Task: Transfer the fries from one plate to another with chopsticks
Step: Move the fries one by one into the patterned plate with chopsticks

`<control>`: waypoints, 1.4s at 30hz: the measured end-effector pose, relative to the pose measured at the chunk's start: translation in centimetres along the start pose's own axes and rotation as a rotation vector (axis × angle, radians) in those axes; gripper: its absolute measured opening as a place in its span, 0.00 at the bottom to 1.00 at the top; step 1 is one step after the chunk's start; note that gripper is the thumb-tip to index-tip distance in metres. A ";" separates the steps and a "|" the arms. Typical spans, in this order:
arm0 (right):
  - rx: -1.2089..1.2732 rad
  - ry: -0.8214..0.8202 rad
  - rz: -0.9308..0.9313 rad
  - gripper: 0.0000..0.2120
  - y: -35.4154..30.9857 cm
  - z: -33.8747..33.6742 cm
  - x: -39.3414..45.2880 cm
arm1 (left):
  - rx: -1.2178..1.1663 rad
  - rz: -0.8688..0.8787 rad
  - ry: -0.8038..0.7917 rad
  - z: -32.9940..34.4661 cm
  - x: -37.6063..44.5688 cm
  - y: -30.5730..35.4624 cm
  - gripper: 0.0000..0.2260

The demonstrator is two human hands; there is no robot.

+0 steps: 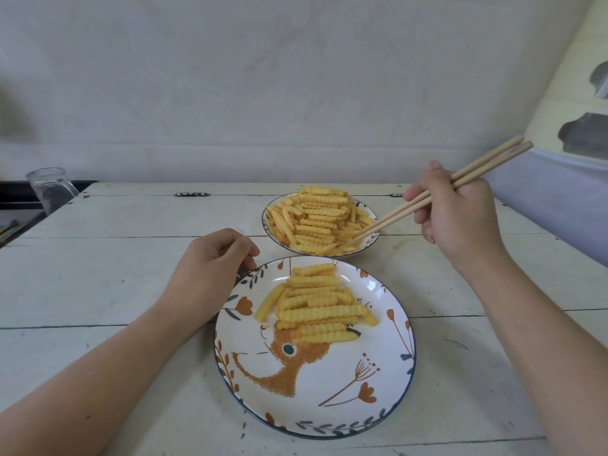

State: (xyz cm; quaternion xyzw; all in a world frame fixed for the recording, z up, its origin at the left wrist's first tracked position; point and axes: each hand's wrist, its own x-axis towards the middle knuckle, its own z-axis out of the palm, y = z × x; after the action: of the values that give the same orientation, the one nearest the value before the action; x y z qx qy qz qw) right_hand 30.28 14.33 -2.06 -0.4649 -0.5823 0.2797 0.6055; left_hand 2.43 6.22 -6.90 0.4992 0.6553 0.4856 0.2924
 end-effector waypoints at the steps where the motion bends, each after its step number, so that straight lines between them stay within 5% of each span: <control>1: 0.003 -0.021 -0.001 0.23 0.0 -0.1 0.0 | -0.005 0.000 0.000 0.0 0.0 0.0 0.13; 8: -0.041 -0.122 -0.019 0.24 0.1 0.2 -0.3 | -0.020 0.007 -0.001 0.0 0.1 -0.3 0.13; 17: 0.260 0.026 -0.004 0.30 -2.4 -0.5 -0.4 | -0.042 0.013 -0.007 0.0 0.3 -0.5 0.13; 26: 0.360 -0.456 0.097 0.28 -3.7 0.0 -2.2 | -0.039 0.009 -0.001 0.1 0.3 -0.4 0.13; 31: 0.281 -0.534 0.063 0.22 -3.5 0.6 -2.8 | -0.031 0.013 0.002 0.0 0.3 -0.3 0.13; 37: 0.314 -0.488 0.029 0.19 -3.5 -0.1 -2.1 | -0.034 0.006 0.002 0.1 0.2 -0.2 0.13; 42: 0.285 -0.133 -0.046 0.20 -2.8 0.1 -1.2 | -0.046 0.004 -0.001 0.1 0.2 -0.3 0.13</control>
State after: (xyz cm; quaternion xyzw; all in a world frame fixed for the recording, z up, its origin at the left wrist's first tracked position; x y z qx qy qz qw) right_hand 29.45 12.13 -0.09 -0.3412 -0.5863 0.3756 0.6315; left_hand 2.33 6.46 -7.20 0.4938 0.6430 0.5009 0.3030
